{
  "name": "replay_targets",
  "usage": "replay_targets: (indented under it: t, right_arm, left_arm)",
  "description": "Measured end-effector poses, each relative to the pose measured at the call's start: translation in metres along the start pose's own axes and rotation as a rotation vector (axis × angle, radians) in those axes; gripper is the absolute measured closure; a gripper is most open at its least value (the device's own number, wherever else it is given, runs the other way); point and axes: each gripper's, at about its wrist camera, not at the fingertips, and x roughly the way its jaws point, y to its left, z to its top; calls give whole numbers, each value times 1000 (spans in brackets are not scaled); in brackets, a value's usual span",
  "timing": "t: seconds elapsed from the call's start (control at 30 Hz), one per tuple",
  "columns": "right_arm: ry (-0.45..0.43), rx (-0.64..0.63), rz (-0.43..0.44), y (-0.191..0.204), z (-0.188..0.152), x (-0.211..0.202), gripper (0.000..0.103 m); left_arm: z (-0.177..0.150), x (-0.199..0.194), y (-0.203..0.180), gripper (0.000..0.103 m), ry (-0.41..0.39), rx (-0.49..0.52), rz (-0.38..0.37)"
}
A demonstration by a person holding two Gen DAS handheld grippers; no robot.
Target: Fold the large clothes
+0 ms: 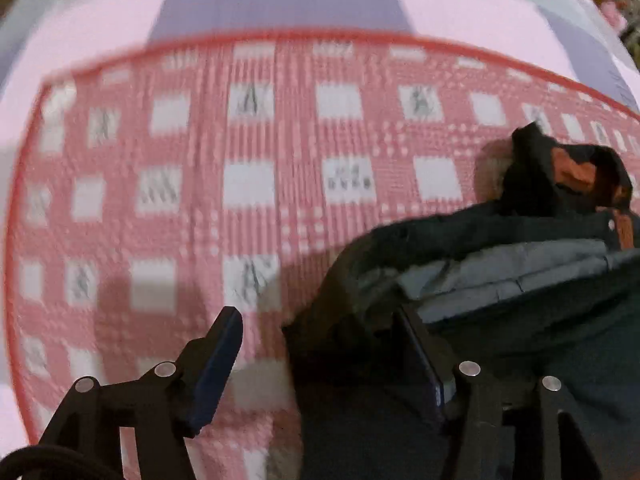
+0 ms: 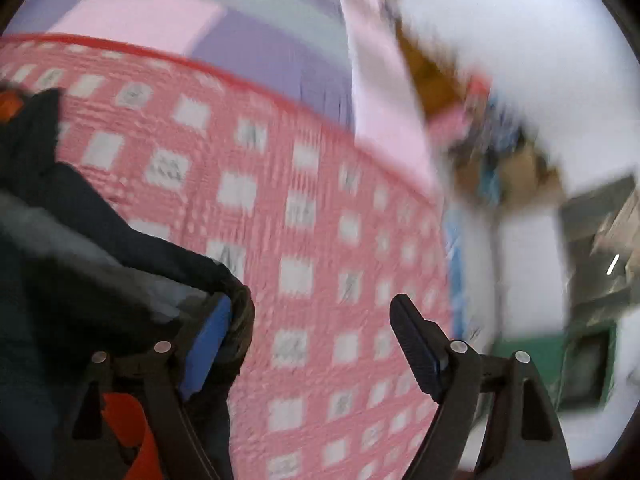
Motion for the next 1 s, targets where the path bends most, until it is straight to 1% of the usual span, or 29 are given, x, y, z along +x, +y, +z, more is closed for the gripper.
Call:
replay_targets:
  t: [0.03,0.07,0.1,0.13,0.17,0.23,0.3,0.37,0.43,0.47,0.5,0.53,0.57,0.6,0.63,0.67,0.7,0.73,0.77,0.83,0.9,0.93,1.0]
  right_arm:
    - [-55,49,60,-5,-2,-14,19]
    - [-151,147,171,-17,-6,-34,19]
    - [-208,207,227,-25,-11,-45,19]
    - [-277,289,275,-37,-16,-59,18]
    - [-308,362,294,-47,-20,-66,18]
    - [-304,452,333,-54,-27,-71,18]
    - [-294,445,362,-43,-35,-78,18]
    - [-292,398,365,-20,-53,-89,18]
    - [-271,336,387,15,-86,-107,18]
    - [-258,311,398,32,-100,-113,18]
    - [-245,289,400,50,-121,-121,18]
    - [-232,276,400,69,-137,-125,18]
    - [-209,252,395,87,-154,-128,18]
    - [-175,220,384,105,-165,-127,18]
    - [-140,189,376,120,-168,-120,18]
    - [-112,165,366,135,-168,-113,17]
    - [-99,150,345,147,-163,-100,9]
    - [-110,159,322,151,-158,-94,3]
    - [-123,170,304,151,-149,-86,0]
    - [-150,190,332,147,-121,-69,0]
    - [-168,202,330,145,-102,-62,0]
    - [-175,209,326,143,-89,-55,0]
    - [-169,224,337,140,-73,-44,0]
  left_arm:
    - [-2,-10,0,37,-55,-10,-38]
    - [-4,-21,3,35,-121,-33,-107]
    - [-6,-34,8,33,-193,-69,-170]
    - [-7,-43,11,26,-244,-101,-188]
    - [-8,-52,12,25,-295,-127,-158]
    - [-13,-62,3,25,-338,-114,-125]
    - [-30,-72,-20,25,-372,-58,-124]
    - [-58,-81,-48,25,-393,7,-127]
    - [-102,-83,-85,25,-387,68,-191]
    - [-119,-81,-97,23,-378,88,-210]
    - [-144,-76,-114,22,-358,106,-229]
    - [-163,-72,-130,22,-335,123,-251]
    - [-184,-60,-150,21,-300,146,-280]
    - [-194,-50,-163,21,-276,170,-284]
    - [-202,-35,-179,18,-252,203,-259]
    - [-204,-22,-190,12,-270,236,-206]
    - [-203,-15,-194,9,-301,244,-178]
    - [-195,-7,-194,1,-337,231,-160]
    - [-184,-1,-191,0,-351,196,-155]
    - [-162,5,-187,0,-359,143,-148]
    - [-138,7,-184,0,-362,114,-130]
    - [-126,10,-184,0,-359,108,-106]
    - [-105,21,-179,0,-349,82,-87]
